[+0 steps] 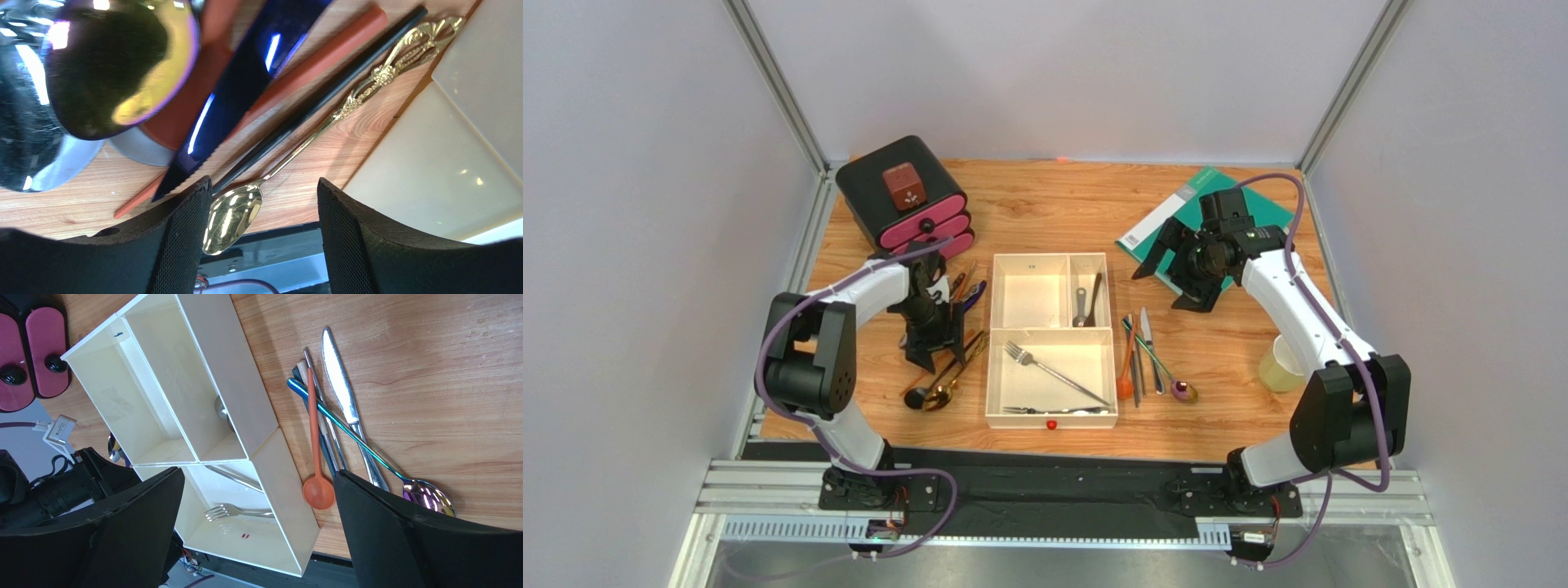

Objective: Sort the eating utensils into containers
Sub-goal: Pick up the spoon from the center of the board.

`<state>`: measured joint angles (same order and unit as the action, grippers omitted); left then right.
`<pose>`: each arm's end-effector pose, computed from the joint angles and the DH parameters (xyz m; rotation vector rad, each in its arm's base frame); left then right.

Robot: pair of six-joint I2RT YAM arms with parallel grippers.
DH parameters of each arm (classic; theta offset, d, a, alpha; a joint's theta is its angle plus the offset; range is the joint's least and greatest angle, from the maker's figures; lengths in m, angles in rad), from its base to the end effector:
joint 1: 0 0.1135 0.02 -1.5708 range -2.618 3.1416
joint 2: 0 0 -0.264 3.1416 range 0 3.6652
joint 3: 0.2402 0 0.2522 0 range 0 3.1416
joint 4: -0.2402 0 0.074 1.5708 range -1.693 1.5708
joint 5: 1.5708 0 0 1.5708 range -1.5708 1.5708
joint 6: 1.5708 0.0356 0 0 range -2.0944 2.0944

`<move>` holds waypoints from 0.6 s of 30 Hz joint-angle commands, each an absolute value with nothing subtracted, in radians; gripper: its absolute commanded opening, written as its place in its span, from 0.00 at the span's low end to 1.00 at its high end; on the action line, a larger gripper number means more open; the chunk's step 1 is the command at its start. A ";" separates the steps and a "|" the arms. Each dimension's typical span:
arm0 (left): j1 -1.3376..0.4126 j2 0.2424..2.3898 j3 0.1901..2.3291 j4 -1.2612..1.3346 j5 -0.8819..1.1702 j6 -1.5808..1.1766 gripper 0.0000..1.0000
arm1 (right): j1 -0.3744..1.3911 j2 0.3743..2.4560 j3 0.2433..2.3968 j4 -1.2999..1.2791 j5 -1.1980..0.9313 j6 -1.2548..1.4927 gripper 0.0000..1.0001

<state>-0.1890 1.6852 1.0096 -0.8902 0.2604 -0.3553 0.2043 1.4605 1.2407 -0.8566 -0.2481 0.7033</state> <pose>0.2727 -0.0615 0.1610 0.2525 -3.0417 0.3870 0.2867 0.0683 0.2855 0.5931 2.6768 0.6103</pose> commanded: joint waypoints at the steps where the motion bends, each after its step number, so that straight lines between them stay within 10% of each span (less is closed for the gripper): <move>1: -0.247 1.657 1.035 -0.899 0.204 -0.327 0.69 | 0.207 1.477 1.236 -0.836 -0.281 0.710 1.00; 18: -0.295 1.736 1.075 -0.900 0.058 -0.291 0.68 | 0.207 1.413 1.167 -0.813 -0.287 0.715 1.00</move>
<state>-0.2932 1.7126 1.0340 -0.8936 0.1085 -0.3214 0.2043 1.4696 1.1767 -0.8467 -0.2714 0.7040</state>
